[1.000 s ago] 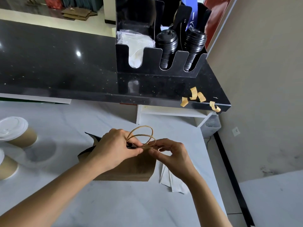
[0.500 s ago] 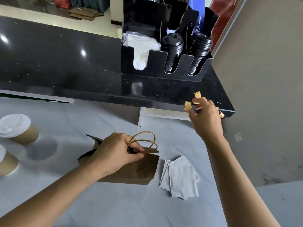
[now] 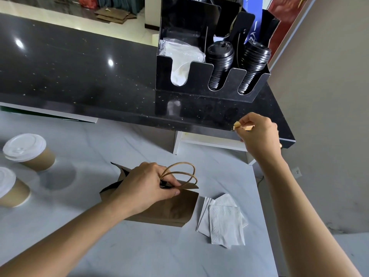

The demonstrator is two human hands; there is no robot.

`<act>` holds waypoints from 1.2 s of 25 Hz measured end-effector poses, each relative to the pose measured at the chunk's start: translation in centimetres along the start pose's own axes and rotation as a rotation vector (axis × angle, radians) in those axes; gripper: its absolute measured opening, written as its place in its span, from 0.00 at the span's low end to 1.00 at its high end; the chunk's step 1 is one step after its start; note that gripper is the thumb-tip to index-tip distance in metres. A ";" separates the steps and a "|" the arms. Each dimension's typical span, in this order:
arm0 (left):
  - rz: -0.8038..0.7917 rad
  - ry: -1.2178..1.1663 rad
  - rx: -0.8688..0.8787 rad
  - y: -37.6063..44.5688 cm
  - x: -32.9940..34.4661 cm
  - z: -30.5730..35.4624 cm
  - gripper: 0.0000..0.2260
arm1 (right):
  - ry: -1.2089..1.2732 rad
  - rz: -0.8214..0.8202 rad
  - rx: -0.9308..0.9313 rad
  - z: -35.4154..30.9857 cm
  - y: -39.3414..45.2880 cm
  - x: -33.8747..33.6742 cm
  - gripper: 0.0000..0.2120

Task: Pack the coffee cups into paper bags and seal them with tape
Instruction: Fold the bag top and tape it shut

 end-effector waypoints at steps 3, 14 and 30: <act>-0.004 0.004 0.003 0.0 0.2 0.0 0.04 | 0.052 0.036 0.014 0.1 0.3 -0.3 0.03; -0.013 -0.025 -0.028 0.1 0.1 -0.1 0.04 | 0.309 -0.065 -0.089 -3.1 -2.9 -0.1 0.03; -0.026 -0.001 -0.004 0.2 0.2 0.0 0.05 | 0.376 -0.555 -0.168 -5.7 -13.1 5.2 0.02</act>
Point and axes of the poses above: each hand's wrist, its own y-axis towards the middle knuckle, its own x-axis out of the palm, z = x × y, the point moved 6 cm from there along y, towards the middle knuckle, and after that the axes turned 3 degrees about y, right-handed, at the moved point
